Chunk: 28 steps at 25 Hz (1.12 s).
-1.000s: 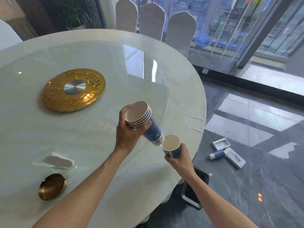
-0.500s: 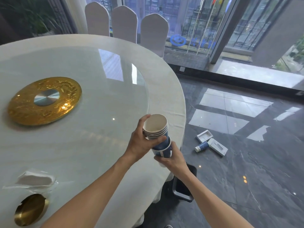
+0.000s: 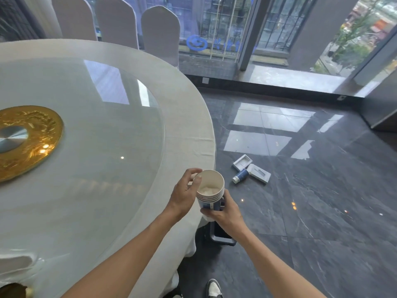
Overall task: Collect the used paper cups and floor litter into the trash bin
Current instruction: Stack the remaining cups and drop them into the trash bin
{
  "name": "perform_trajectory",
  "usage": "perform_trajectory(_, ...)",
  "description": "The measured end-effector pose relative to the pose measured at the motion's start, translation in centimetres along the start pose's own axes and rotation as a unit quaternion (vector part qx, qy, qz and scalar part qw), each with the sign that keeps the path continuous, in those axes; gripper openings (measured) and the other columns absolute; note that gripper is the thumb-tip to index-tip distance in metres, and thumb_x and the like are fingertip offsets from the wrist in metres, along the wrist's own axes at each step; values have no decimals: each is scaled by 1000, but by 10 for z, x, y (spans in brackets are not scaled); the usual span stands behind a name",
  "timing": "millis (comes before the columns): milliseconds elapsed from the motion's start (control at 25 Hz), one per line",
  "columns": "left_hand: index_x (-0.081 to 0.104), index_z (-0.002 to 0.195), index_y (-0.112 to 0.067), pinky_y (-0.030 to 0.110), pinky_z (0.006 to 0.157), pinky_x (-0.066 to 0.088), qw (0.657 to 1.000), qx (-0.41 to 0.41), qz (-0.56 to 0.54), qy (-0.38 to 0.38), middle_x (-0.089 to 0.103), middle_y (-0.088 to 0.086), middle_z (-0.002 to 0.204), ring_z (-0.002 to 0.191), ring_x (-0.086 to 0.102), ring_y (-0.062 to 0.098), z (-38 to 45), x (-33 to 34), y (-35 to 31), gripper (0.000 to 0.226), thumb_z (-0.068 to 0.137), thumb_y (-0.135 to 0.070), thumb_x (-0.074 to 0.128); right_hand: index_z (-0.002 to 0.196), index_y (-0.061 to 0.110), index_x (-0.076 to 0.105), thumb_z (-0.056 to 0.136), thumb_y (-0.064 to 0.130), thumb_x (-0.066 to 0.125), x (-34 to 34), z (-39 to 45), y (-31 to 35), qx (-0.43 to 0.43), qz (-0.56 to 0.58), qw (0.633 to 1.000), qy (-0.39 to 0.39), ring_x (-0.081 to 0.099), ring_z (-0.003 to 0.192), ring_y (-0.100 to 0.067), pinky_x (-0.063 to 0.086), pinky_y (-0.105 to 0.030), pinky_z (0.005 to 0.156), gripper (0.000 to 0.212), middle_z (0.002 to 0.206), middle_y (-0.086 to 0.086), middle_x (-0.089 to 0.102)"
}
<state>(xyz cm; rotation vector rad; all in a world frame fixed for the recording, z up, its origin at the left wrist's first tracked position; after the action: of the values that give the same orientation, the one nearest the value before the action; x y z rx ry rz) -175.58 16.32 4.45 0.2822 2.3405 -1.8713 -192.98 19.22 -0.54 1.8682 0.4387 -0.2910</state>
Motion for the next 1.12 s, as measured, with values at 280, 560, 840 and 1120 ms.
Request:
perform_trajectory(280,78,112,-22,39,89,59,995,-42,0,88,79,-7,99,96,74,19,8,64,8,41,91,-53,61,120,45,59,59,52,93,-48,-11,-54,38,-31,996,-75,69,100,-15,62,-47,85,70,113,-2,59)
perform_trajectory(560,78,98,-25,28,67,64,989,-70,-31,129,79,-5,86,69,72,12,16,130,-8,10,96,-23,68,126,42,58,60,42,93,-120,1,-91,60,-47,996,-45,69,105,-22,61,-47,88,74,116,-10,66)
perform_trajectory(840,75,116,-13,30,66,64,995,-104,-7,11,77,7,95,70,71,15,43,179,8,25,92,-8,70,125,15,67,99,9,53,-184,46,-87,134,113,984,30,75,86,-24,61,-50,89,30,99,-12,75)
perform_trajectory(1120,74,113,-22,34,75,65,974,-199,-39,-100,78,1,99,87,74,16,50,225,68,25,91,-10,72,118,16,69,99,23,68,-192,105,-117,126,61,974,178,69,82,-19,58,-39,79,20,98,-10,73)
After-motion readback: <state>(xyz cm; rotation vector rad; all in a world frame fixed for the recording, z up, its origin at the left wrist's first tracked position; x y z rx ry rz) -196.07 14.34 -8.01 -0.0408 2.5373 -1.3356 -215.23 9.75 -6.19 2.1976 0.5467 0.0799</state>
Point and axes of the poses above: each hand's wrist, its own z-axis towards the middle knuckle, its own x-axis out of the palm, y = z × x, the point moved 6 cm from there along z, towards the middle knuckle
